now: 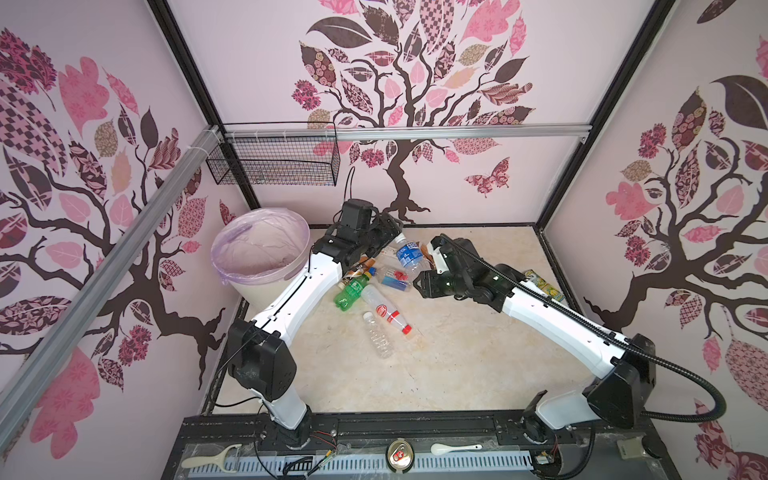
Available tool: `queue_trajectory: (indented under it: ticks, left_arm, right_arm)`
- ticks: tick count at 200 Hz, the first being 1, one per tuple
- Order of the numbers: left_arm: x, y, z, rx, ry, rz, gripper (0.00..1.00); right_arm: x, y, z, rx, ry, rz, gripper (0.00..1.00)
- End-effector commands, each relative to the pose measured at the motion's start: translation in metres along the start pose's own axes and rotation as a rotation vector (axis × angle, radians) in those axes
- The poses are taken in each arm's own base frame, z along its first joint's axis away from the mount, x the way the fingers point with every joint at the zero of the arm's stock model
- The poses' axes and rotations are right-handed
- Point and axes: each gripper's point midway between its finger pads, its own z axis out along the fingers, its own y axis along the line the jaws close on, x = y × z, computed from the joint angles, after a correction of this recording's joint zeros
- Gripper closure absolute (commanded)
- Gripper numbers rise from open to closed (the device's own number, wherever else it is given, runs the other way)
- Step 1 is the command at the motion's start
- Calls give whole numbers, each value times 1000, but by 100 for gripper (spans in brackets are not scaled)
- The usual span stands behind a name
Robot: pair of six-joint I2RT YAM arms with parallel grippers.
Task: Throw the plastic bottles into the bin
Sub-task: 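Lift the Pocari bottle with the right gripper while left gripper grasps its cap, then carry the Pocari bottle with the left gripper over the bin and release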
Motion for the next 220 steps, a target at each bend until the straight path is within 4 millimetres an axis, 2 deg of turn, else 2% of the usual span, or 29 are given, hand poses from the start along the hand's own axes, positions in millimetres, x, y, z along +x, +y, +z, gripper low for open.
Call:
queue_trajectory:
  ticks: [1,61,93,140,173,184,205,220]
  left_arm:
    - [-2,-21,-1,67,-10,8,27]
    - [9,-21,2,55,8,15,36]
    - [7,-21,1,55,-2,15,52]
    - [7,-22,0,53,-4,29,68]
    - [7,-22,0,52,-2,32,78]
    - [6,-24,-1,56,-2,39,80]
    - [3,-27,-5,53,-14,69,81]
    - [-1,-29,-8,46,-27,102,82]
  right_arm:
    - [-22,14,-29,-37,-82,3,45]
    - [-32,22,-29,-60,-90,-1,45]
    - [-32,23,-25,-60,-80,-8,45]
    - [-28,23,-22,-62,-68,-8,45]
    - [-25,21,-19,-59,-60,-6,38]
    - [-26,22,-18,-57,-62,-4,33]
    - [-29,22,-18,-54,-65,-2,30]
    - [-33,23,-21,-53,-76,0,23]
